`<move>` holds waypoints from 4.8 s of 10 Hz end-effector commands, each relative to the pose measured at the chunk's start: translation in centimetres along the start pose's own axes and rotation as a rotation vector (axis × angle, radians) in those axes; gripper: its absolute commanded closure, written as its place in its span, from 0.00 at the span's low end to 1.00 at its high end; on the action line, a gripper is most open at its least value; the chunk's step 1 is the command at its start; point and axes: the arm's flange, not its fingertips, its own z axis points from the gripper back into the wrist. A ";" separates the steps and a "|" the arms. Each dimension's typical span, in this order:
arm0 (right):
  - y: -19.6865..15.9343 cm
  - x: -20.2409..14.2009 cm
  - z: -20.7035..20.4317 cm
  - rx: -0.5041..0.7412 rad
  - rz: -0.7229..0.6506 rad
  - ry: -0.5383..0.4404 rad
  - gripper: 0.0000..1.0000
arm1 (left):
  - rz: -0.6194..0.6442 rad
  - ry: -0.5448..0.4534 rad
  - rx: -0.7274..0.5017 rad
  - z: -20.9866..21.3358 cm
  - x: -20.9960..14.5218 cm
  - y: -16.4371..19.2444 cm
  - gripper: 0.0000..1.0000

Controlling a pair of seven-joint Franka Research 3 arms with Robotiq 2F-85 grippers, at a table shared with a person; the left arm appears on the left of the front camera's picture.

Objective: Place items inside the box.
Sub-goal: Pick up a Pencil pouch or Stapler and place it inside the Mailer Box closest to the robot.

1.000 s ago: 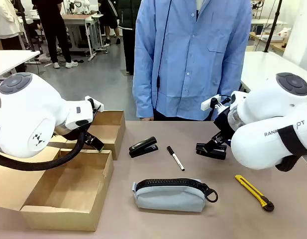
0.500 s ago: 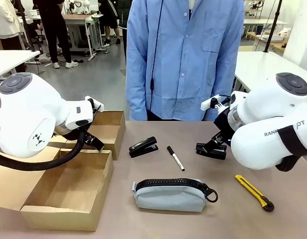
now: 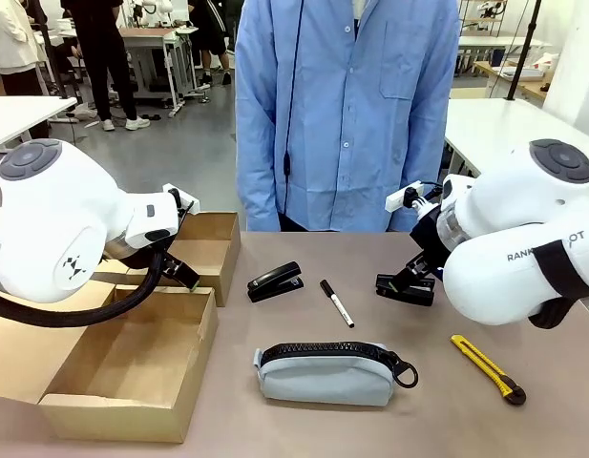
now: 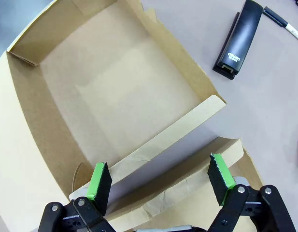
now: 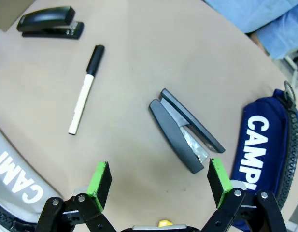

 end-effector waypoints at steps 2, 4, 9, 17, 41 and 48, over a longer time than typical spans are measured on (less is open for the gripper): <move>0.0 0.0 0.0 0.000 0.000 -0.001 0.00 | 0.000 0.000 0.000 0.0 0.0 0.0 0.00; 0.0 0.0 0.0 0.000 0.000 0.000 0.00 | 0.000 0.000 0.000 0.0 0.0 0.0 0.00; -9.4 -3.7 14.0 0.457 -0.410 0.021 0.00 | 0.226 -0.142 -0.264 16.8 -1.3 3.9 0.00; -25.1 -29.6 18.4 0.820 -1.170 -0.427 0.00 | 0.781 -0.634 -0.921 15.7 -20.2 19.3 0.00; -23.3 -39.4 19.3 0.741 -0.924 -0.374 0.00 | 0.627 -0.508 -0.858 18.8 -21.1 21.3 0.00; -6.8 -17.0 21.9 0.695 -0.312 0.048 0.00 | 0.627 -0.508 -0.858 18.8 -21.1 21.3 0.00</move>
